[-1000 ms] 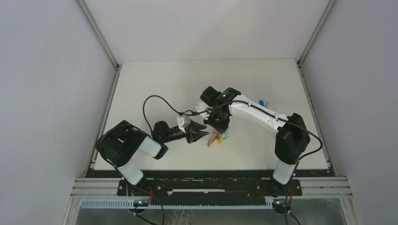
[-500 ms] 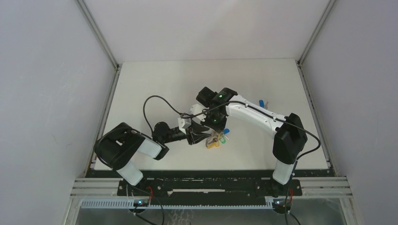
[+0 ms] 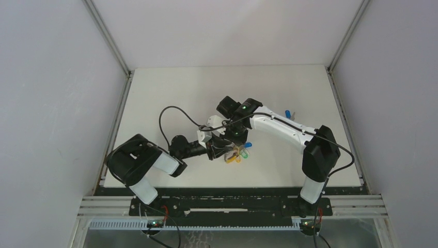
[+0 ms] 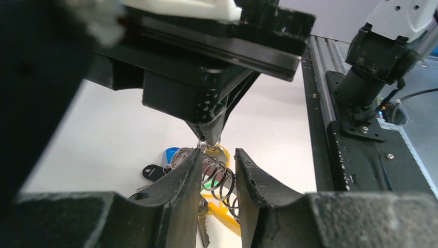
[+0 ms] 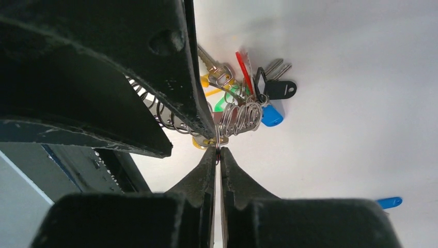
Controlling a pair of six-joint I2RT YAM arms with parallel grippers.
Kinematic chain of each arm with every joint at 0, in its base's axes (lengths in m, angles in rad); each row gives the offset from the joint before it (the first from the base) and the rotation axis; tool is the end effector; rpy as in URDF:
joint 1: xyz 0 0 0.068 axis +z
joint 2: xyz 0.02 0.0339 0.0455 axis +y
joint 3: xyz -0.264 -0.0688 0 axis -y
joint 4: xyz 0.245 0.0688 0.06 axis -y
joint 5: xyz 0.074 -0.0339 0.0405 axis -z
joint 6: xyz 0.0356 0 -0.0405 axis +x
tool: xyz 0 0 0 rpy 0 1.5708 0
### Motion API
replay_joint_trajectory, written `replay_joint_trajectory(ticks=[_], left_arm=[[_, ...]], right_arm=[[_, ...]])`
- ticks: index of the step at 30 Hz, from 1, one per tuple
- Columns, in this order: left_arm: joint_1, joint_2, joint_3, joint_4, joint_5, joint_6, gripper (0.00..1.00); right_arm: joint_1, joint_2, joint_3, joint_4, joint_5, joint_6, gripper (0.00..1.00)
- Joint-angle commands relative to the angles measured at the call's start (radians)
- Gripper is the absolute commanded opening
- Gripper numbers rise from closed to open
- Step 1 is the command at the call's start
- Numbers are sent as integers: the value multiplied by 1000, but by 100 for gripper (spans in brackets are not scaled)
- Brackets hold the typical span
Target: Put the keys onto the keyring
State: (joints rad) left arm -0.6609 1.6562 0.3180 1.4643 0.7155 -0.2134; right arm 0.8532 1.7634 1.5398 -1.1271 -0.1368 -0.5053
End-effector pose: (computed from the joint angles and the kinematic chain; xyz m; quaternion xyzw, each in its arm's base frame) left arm 0.1889 -0.1765 0.1647 0.3936 0.5456 -0.5073 0.5387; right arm 0.2243 0.2643 0.2702 -0.6288 0.7668 0.0859 0.0962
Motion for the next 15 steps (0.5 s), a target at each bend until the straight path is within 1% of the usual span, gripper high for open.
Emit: replay_joint_trajectory(ticks=[1,5,9,15], left_arm=[[-3,-35,-28,22,-156,13,36],[-4,-153,-150,22,-358,-31,39],[-11,-299,-282,21,-470,-116,41],[-12,-440,-426,15,-547,-196,42]], right_arm=[[29,-7,-3,29,-31,-42,0],[29,48,23,33,-33,-37,0],[29,135,84,56,-61,-36,0],[28,278,169,70,-83,-37,0]])
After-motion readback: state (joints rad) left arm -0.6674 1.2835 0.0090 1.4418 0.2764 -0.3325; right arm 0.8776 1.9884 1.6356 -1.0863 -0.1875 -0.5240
